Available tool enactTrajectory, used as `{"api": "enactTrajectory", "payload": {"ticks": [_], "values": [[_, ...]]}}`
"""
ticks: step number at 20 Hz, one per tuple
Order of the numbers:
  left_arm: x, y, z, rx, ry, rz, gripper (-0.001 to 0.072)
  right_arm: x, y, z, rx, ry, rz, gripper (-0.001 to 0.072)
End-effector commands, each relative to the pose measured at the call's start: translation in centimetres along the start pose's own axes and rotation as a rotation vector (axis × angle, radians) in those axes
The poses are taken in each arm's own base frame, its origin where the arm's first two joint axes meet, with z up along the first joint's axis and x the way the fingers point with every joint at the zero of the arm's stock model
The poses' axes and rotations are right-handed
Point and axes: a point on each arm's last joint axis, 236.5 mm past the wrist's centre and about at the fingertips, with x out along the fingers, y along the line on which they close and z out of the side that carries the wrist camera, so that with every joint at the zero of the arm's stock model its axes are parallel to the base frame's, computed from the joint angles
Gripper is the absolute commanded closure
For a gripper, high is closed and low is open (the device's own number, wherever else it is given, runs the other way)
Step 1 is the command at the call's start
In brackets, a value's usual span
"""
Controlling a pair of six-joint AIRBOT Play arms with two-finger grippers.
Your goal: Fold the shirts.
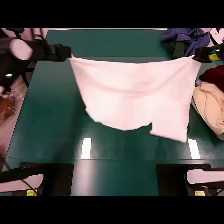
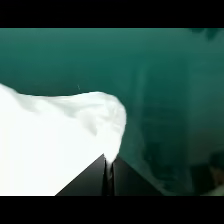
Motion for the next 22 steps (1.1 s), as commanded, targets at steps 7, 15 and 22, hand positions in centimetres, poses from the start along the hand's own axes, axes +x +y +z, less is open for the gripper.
{"api": "enactTrajectory", "payload": {"ticks": [7,15,22], "values": [[9.3,4.3,-5.0,-0.146,0.066,0.063,0.0684,9.9,0.9,-5.0,-0.006,0.283,0.121,0.0691],[8.9,4.5,-3.4,-0.152,0.014,0.06,0.0081,8.9,-0.4,-4.9,0.099,0.272,0.078,0.0155],[2.0,8.9,-12.8,-0.157,0.483,0.151,0.0089,-2.3,-2.0,-8.1,0.193,0.298,0.097,0.0163]]}}
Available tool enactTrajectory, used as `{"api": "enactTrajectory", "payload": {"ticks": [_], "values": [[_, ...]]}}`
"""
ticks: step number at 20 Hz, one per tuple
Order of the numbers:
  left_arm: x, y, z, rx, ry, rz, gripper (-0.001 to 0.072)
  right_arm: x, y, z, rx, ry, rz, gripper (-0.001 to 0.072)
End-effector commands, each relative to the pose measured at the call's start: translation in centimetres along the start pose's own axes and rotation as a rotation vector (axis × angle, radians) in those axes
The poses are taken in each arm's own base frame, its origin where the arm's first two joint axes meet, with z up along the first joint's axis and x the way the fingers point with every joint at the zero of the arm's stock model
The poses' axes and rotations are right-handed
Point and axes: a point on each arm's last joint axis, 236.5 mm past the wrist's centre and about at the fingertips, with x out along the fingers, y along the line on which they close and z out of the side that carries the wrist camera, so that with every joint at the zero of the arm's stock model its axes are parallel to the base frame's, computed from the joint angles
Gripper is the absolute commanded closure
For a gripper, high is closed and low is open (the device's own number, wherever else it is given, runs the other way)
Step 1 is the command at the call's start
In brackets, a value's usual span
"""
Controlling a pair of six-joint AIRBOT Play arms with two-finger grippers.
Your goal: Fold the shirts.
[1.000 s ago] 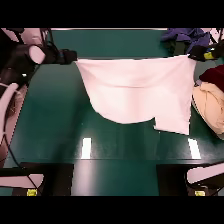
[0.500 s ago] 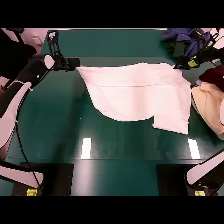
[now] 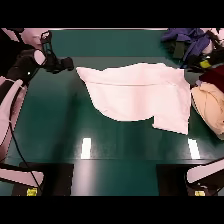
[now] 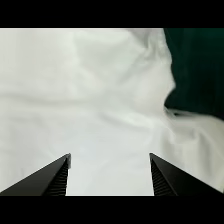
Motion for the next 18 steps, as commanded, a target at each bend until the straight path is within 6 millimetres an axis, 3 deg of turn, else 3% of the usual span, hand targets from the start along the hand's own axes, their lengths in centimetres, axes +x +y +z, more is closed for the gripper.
{"api": "enactTrajectory", "payload": {"ticks": [1,2,3,5,6,9,11,12,13,14,16,18], "values": [[-2.4,2.4,-7.6,0.021,0.288,0.029,0.0089,-4.5,-0.2,-4.9,0.037,0.022,0.003,0.0164],[-2.7,2.0,-10.3,0.029,0.357,-0.005,0.0131,-5.2,-0.3,-6.7,0.046,0.035,0.0,0.0165],[-2.9,0.7,-12.6,0.024,0.41,-0.072,0.0228,-5.5,-0.4,-8.7,0.063,0.06,0.001,0.0165],[-2.9,-3.8,-16.2,-0.01,0.473,-0.301,0.023,-5.1,-0.5,-12.7,0.094,0.122,0.013,0.0165],[-2.5,-5.1,-16.8,-0.024,0.463,-0.367,0.023,-4.6,-0.5,-14.5,0.106,0.146,0.018,0.0165],[0.8,-5.7,-16.7,0.043,0.379,-0.366,0.0231,-3.6,-0.2,-18.7,0.136,0.183,0.028,0.0166],[2.7,-6.4,-17.5,0.088,0.371,-0.362,0.0231,-3.9,0.3,-20.2,0.13,0.164,0.021,0.0166],[3.5,-6.9,-17.5,0.09,0.358,-0.358,0.0233,-4.2,0.5,-20.5,0.122,0.141,0.014,0.0166],[4.2,-7.4,-17.2,0.097,0.329,-0.36,0.0342,-4.5,0.7,-20.6,0.114,0.114,0.006,0.0167],[4.7,-7.9,-16.5,0.106,0.29,-0.363,0.0371,-4.9,0.8,-20.6,0.106,0.092,-0.004,0.0167],[5.0,-8.4,-15.3,0.117,0.233,-0.363,0.037,-5.8,1.1,-20.5,0.088,0.063,-0.017,0.0197],[5.1,-9.3,-15.1,0.161,0.212,-0.378,0.0271,-6.1,1.3,-20.5,0.083,0.053,-0.018,0.0249]]}}
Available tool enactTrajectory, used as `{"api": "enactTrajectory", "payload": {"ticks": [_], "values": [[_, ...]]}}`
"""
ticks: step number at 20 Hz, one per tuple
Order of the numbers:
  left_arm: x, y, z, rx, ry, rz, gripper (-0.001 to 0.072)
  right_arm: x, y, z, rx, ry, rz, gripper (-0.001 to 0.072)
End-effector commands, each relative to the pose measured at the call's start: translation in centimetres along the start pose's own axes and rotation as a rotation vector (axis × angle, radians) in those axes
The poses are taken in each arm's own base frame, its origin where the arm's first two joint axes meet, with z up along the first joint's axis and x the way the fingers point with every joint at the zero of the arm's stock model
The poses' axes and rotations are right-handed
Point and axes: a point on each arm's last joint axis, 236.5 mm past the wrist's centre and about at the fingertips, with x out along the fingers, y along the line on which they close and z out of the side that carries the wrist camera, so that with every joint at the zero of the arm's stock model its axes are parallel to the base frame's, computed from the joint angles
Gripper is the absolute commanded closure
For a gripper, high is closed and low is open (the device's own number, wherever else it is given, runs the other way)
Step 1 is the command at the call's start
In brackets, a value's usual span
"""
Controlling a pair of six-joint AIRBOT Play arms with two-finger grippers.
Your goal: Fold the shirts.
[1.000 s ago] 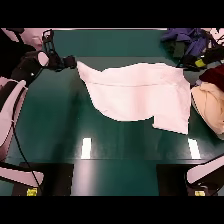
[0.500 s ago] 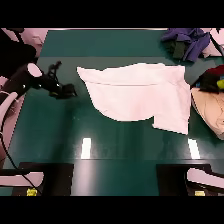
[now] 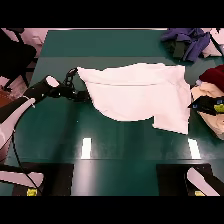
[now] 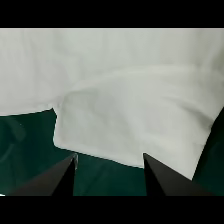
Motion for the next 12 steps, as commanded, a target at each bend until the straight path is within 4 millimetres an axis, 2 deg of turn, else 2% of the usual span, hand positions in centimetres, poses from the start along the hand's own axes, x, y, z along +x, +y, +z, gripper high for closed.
{"api": "enactTrajectory", "payload": {"ticks": [1,5,6,7,8,10,12], "values": [[1.3,-1.1,1.2,0.065,-0.045,-0.007,0.0271,-0.5,0.3,-0.4,-0.011,-0.029,-0.007,0.0249],[3.5,-1.7,-0.3,0.066,0.011,-0.017,0.0276,-0.4,0.6,-0.9,-0.01,-0.003,0.007,0.0249],[3.6,-2.2,-0.2,0.067,0.004,-0.023,0.0377,-0.4,0.6,-0.9,-0.01,-0.005,0.007,0.0249],[3.6,-2.7,0.1,0.061,-0.007,-0.036,0.0548,-0.4,0.6,-0.9,-0.01,-0.007,0.006,0.0253],[3.4,-3.1,0.5,0.063,-0.014,-0.044,0.0672,-0.4,0.6,-0.8,-0.01,-0.007,0.005,0.0268],[2.1,-3.8,1.4,0.086,-0.016,-0.052,0.0684,-0.4,0.5,-0.8,-0.011,-0.007,0.005,0.0268],[-0.6,-2.5,1.9,0.056,-0.013,0.021,0.0684,-0.4,0.5,-0.7,-0.011,-0.013,0.003,0.0267]]}}
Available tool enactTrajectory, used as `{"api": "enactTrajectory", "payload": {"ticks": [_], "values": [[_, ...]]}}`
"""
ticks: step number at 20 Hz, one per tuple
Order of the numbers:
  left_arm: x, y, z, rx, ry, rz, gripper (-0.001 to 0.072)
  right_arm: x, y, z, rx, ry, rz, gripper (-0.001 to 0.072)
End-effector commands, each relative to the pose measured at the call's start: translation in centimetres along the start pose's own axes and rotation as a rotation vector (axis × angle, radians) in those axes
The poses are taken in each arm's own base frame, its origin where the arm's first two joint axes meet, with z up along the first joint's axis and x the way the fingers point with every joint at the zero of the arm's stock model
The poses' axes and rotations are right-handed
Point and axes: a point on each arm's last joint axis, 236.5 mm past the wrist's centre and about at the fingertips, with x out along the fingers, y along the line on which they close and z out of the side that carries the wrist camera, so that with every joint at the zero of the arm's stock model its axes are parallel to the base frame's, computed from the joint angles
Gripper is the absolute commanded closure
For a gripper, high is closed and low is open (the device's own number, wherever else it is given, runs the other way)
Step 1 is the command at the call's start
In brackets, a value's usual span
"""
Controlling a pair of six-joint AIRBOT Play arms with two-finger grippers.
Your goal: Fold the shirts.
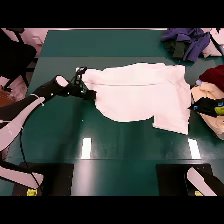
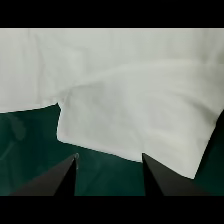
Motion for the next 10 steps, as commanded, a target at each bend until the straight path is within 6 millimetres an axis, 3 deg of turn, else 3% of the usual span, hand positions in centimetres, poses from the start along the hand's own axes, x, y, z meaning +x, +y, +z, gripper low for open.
{"api": "enactTrajectory", "payload": {"ticks": [1,4,6,9,10], "values": [[-4.3,1.8,0.3,-0.027,0.025,0.123,0.0685,0.0,-0.1,0.2,-0.003,-0.008,-0.004,0.0268],[-12.7,5.2,-2.0,0.025,0.112,0.398,0.0684,0.0,-0.4,0.8,-0.005,-0.033,-0.019,0.0268],[-17.7,4.9,-4.8,0.013,0.196,0.477,0.0683,0.0,-0.5,1.0,-0.005,-0.042,-0.021,0.0268],[-21.8,3.0,-7.9,-0.028,0.263,0.481,0.0681,0.0,-0.6,1.3,-0.005,-0.054,-0.024,0.0268],[-22.3,2.6,-8.3,-0.03,0.274,0.477,0.0523,0.0,-0.5,1.3,-0.006,-0.054,-0.023,0.0268]]}}
